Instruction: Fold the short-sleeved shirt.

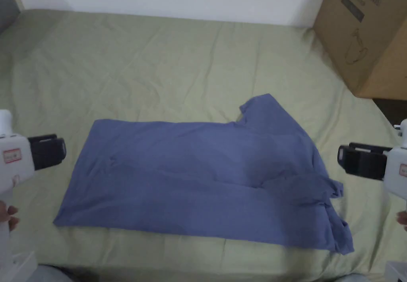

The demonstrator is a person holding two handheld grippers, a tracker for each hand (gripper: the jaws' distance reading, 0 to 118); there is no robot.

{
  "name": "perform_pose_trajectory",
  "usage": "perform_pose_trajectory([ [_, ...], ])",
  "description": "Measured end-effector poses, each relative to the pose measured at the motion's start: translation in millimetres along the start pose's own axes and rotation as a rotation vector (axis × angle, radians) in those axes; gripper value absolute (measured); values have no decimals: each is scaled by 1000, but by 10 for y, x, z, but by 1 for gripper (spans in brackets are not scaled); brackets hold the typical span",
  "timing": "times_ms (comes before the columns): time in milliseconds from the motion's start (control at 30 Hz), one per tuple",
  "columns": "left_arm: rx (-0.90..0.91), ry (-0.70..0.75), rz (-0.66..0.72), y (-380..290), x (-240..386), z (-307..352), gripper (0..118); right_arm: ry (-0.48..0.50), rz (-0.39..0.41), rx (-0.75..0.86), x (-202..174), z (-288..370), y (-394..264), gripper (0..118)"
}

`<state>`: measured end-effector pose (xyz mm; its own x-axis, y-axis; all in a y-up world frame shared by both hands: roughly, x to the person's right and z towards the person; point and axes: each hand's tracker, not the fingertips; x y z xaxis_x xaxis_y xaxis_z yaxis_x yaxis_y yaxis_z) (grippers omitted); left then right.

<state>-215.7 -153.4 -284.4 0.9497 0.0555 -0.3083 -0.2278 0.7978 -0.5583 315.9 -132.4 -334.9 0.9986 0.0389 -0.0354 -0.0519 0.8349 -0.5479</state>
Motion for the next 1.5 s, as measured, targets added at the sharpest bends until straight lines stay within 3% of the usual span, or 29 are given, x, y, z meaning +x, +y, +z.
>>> perform_pose_trajectory([
  [67,159,18,-22,100,198,147,89,21,26,161,-148,166,138,115],
  [100,224,20,-27,130,275,203,81,38,40,220,-169,184,184,115],
  [200,343,-10,-37,207,403,236,72,47,43,333,-371,278,297,114],
  [267,373,-53,-53,237,472,226,50,94,-7,369,-418,235,331,107],
  [300,374,-62,-62,249,499,223,31,102,-36,379,-450,228,343,90],
  [367,386,-54,-67,241,566,209,0,95,-52,399,-613,264,339,41],
  [400,403,-66,-72,229,596,225,0,86,-44,412,-665,254,330,16],
  [467,404,-97,-56,218,592,190,0,67,-27,412,-748,221,314,3],
  [633,342,-124,-33,214,610,1,0,114,-87,348,-775,39,306,0],
  [767,182,-107,-56,499,539,-355,1,120,-107,326,-785,-87,304,0],
  [800,131,-102,-49,599,519,-466,11,124,-102,313,-789,-133,310,0],
  [900,-102,-112,-54,890,432,-1004,77,128,-88,268,-754,-357,311,0],
  [933,-206,-89,-45,1013,343,-1351,88,131,-84,256,-746,-433,310,0],
  [1133,-425,-14,-42,1075,353,-2325,89,111,-48,150,-753,-868,287,0],
  [1367,-530,46,-41,847,444,-3208,89,71,-51,67,-634,-1275,281,0],
  [1467,-556,63,-27,740,459,-3408,80,54,-57,46,-535,-1392,281,0],
  [1500,-561,63,-29,698,473,-3437,65,49,-58,41,-517,-1416,287,0],
])
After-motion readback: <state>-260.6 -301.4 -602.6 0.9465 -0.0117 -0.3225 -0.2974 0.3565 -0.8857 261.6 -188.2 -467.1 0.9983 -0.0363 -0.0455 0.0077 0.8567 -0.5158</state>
